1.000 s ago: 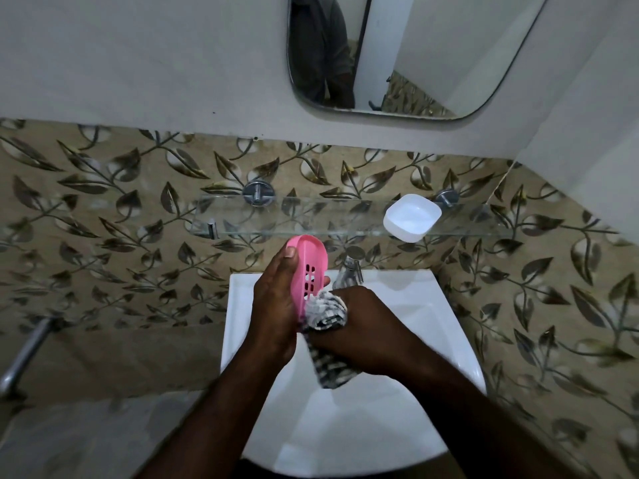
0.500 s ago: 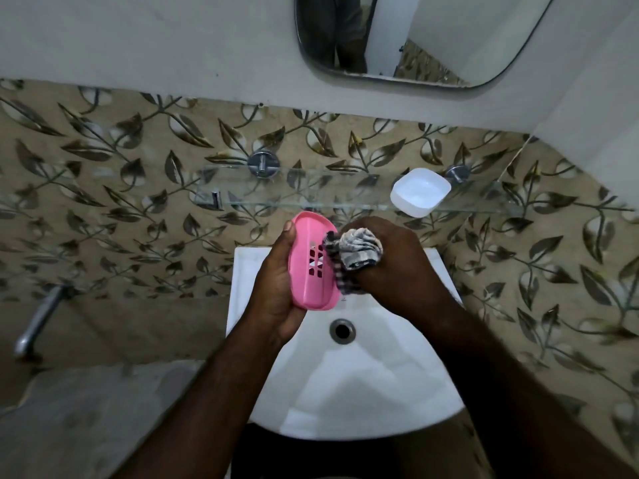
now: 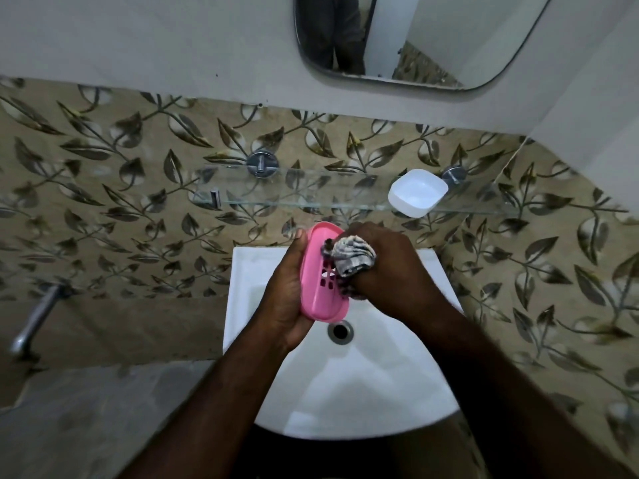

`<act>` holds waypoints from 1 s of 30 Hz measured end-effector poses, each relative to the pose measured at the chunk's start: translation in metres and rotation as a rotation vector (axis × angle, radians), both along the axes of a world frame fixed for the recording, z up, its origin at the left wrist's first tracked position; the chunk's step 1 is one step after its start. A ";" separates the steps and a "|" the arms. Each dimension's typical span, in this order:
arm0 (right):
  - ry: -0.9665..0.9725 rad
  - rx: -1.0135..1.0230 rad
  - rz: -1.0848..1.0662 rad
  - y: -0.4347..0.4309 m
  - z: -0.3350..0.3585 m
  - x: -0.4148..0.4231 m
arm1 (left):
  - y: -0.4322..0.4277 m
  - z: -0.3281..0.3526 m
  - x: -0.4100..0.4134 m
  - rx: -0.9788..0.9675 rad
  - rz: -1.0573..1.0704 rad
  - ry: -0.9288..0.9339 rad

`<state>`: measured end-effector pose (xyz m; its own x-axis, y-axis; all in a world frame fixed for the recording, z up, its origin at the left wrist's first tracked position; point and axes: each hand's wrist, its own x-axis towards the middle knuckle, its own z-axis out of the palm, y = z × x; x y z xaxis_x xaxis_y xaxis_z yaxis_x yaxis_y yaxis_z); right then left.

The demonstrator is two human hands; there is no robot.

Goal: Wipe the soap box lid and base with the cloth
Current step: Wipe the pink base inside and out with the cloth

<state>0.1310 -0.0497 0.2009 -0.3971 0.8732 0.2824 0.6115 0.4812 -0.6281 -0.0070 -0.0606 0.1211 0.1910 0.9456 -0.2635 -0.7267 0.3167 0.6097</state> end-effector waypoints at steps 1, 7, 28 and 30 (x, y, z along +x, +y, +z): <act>-0.042 0.044 0.041 -0.003 0.000 -0.003 | 0.000 0.003 -0.001 -0.005 -0.013 -0.005; -0.388 0.137 0.368 -0.032 -0.021 -0.004 | 0.003 0.001 -0.012 -0.086 0.016 0.061; -0.172 0.098 0.091 -0.027 -0.005 -0.015 | 0.004 0.006 -0.011 -0.118 0.028 -0.012; -0.244 0.100 0.240 -0.039 -0.008 -0.018 | 0.002 0.005 -0.012 -0.151 0.042 -0.057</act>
